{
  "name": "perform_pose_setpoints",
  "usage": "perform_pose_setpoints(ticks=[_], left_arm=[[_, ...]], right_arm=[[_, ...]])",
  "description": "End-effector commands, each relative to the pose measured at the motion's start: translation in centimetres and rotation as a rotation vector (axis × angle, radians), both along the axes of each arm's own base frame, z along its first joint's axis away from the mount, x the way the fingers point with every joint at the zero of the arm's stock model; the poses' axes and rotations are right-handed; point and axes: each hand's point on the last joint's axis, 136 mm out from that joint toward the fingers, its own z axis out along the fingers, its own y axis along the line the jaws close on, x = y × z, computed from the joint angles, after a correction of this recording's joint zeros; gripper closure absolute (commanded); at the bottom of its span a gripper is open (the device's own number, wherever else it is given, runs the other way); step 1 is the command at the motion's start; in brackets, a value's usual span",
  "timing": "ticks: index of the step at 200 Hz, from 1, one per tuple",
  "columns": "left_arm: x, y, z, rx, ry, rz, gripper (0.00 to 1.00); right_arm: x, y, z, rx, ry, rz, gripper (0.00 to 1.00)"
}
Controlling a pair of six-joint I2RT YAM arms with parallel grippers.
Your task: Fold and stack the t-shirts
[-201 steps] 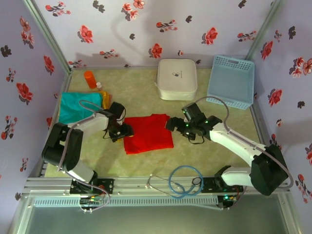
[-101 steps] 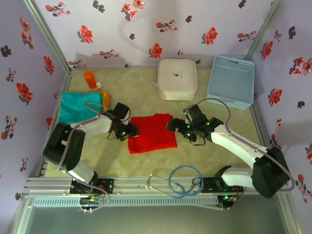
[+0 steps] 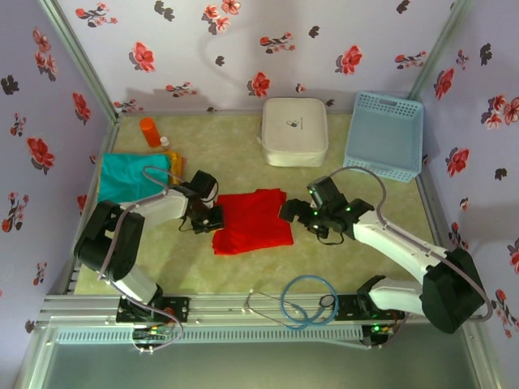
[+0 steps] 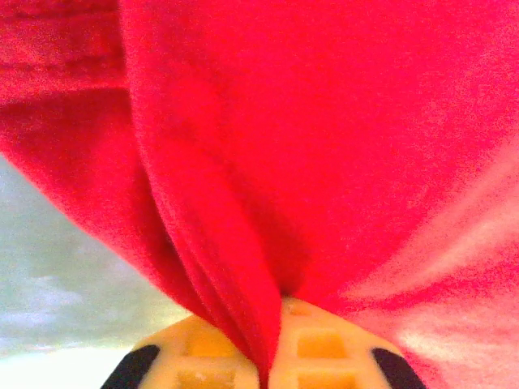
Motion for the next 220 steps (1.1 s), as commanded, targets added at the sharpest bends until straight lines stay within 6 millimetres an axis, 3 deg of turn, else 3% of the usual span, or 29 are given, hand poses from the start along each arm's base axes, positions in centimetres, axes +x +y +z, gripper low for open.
perform_pose_setpoints(ticks=[1, 62, 108, 147, 220], left_arm=[[0.2, 2.8, 1.8, 0.161, -0.059, -0.050, 1.00], [2.9, 6.2, 12.9, 0.233, -0.284, -0.127, 1.00], [3.7, 9.3, 19.5, 0.308, -0.346, -0.179, 1.00], [4.6, 10.0, 22.8, 0.353, -0.394, -0.257, 1.00], [6.7, 11.7, 25.9, 0.420, -0.436, -0.342, 1.00]], right_arm=[[-0.1, -0.5, 0.0, 0.010, -0.001, -0.031, 0.05], [-0.5, -1.3, 0.0, 0.008, -0.001, -0.041, 0.05], [-0.8, -1.4, 0.0, 0.015, 0.010, -0.040, 0.05], [-0.8, -1.3, -0.4, 0.013, 0.021, -0.037, 0.05], [-0.5, -0.6, -0.3, 0.010, 0.049, -0.012, 0.05]])
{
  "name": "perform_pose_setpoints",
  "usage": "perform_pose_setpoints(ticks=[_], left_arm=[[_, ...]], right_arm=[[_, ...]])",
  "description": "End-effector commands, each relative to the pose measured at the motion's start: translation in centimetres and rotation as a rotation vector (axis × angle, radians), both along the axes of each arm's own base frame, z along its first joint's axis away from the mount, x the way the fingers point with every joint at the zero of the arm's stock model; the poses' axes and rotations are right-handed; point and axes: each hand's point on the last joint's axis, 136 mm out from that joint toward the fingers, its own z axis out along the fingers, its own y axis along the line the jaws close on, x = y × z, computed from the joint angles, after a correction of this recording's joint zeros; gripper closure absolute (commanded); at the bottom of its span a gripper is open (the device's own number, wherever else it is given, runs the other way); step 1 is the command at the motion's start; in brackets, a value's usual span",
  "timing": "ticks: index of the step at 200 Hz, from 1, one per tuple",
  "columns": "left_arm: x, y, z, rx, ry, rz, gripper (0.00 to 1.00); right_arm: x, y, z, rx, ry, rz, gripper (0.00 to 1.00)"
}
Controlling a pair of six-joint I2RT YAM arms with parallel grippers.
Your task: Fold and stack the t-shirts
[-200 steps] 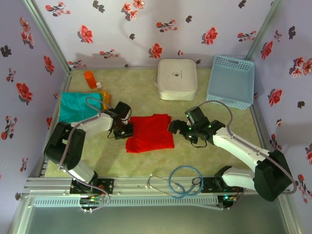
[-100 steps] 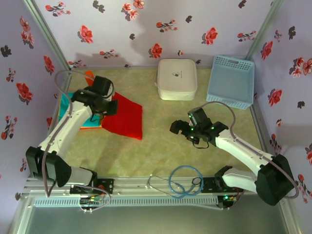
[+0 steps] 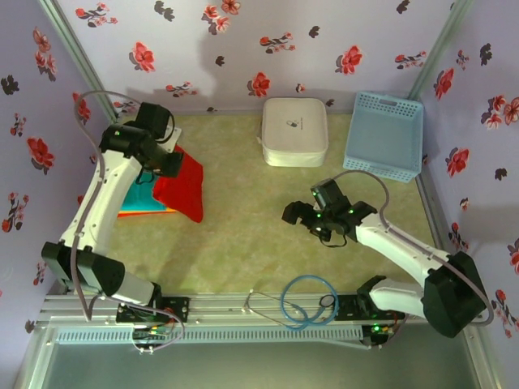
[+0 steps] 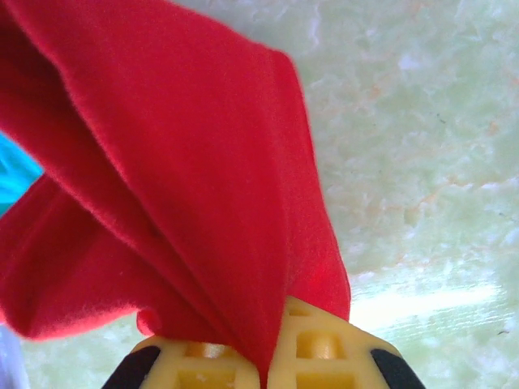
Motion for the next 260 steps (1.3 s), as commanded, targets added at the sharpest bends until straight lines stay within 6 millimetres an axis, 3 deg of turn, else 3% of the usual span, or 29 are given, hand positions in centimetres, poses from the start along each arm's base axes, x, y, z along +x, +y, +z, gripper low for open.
perform_pose_setpoints(ticks=[1, 75, 123, 191, 260], left_arm=[[0.4, 0.9, 1.9, 0.048, -0.034, -0.055, 1.00], [1.5, 2.7, 5.8, 0.083, -0.124, -0.065, 1.00], [2.1, 4.5, 7.0, 0.129, -0.148, -0.030, 1.00], [3.2, 6.0, 5.7, 0.163, -0.126, 0.001, 1.00], [3.1, 8.5, 3.7, 0.158, -0.084, 0.094, 1.00]], right_arm=[[0.1, 0.1, 0.5, 0.002, 0.016, 0.003, 0.05], [0.7, 0.7, 0.8, 0.005, 0.017, 0.011, 0.05], [0.8, 0.8, 0.9, -0.009, 0.026, 0.029, 0.05], [0.2, 0.6, 0.3, -0.010, 0.043, 0.030, 0.05], [0.1, 0.5, -0.4, -0.021, 0.061, 0.037, 0.05]])
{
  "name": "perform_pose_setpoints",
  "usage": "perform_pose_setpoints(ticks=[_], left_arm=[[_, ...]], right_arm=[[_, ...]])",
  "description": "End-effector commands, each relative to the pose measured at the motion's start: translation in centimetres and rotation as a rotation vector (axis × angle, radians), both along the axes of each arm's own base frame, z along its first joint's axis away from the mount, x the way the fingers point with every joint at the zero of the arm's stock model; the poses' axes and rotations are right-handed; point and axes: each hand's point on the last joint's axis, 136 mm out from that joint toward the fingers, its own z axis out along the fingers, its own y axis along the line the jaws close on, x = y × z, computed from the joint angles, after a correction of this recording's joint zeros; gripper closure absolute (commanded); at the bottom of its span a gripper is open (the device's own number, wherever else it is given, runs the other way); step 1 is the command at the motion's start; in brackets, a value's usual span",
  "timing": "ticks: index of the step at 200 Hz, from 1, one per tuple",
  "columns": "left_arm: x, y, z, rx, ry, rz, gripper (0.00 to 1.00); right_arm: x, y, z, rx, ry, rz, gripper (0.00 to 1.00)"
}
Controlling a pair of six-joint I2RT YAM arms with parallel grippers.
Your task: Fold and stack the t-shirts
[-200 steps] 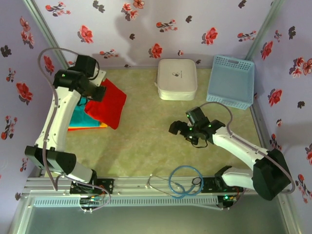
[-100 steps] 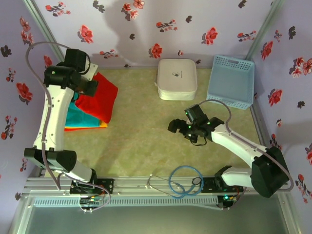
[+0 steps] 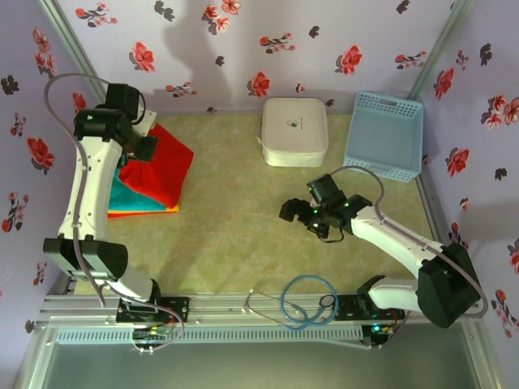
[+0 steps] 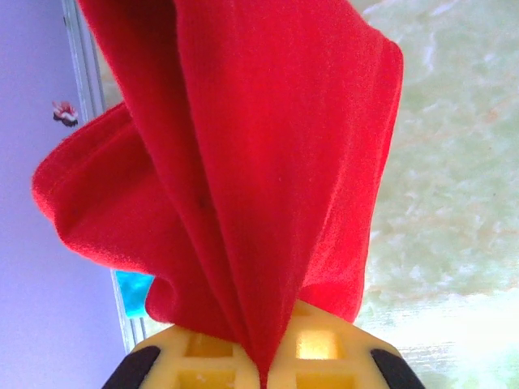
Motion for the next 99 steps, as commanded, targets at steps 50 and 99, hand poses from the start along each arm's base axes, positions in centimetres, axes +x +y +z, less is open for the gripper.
perform_pose_setpoints(ticks=[50, 99], left_arm=[[1.0, 4.0, -0.5, -0.007, -0.064, 0.152, 1.00], [1.4, 8.6, -2.0, -0.013, -0.082, 0.326, 1.00]], right_arm=[[-0.4, 0.0, -1.0, -0.007, 0.039, 0.020, 0.05], [-0.3, 0.1, -0.9, -0.011, 0.041, 0.026, 0.05]])
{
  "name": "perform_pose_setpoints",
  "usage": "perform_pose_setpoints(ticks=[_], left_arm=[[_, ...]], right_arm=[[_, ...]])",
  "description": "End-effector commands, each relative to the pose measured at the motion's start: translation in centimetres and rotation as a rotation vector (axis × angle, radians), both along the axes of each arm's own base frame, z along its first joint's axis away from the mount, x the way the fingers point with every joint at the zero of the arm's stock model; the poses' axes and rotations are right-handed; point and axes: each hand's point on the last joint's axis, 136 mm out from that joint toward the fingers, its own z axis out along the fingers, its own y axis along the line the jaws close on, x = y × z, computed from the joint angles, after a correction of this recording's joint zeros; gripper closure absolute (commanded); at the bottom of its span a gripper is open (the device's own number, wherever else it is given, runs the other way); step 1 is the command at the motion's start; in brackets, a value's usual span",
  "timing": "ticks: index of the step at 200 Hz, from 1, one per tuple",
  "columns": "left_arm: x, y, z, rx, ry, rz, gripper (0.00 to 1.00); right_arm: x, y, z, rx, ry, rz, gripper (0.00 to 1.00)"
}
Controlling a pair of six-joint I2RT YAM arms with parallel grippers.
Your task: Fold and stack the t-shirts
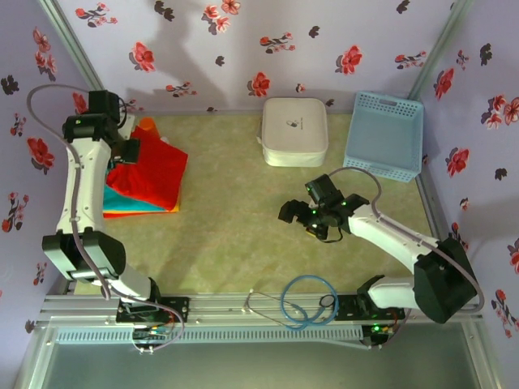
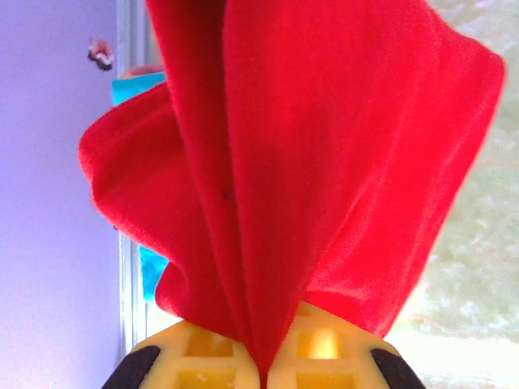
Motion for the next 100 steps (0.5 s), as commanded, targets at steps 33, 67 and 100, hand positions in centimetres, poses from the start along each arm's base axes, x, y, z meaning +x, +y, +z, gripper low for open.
perform_pose_setpoints(ticks=[33, 67, 100], left_arm=[[-0.3, 5.2, -0.6, 0.000, -0.054, 0.208, 1.00], [0.3, 6.4, -2.5, -0.003, -0.030, 0.240, 1.00], [0.9, 6.6, -3.8, -0.014, -0.007, 0.251, 1.00]], right_arm=[[-0.1, 0.0, -0.4, -0.005, 0.017, 0.017, 0.05], [0.0, 0.5, -0.3, 0.016, 0.014, 0.020, 0.05], [-0.1, 0.3, -0.3, 0.014, 0.011, 0.017, 0.05]])
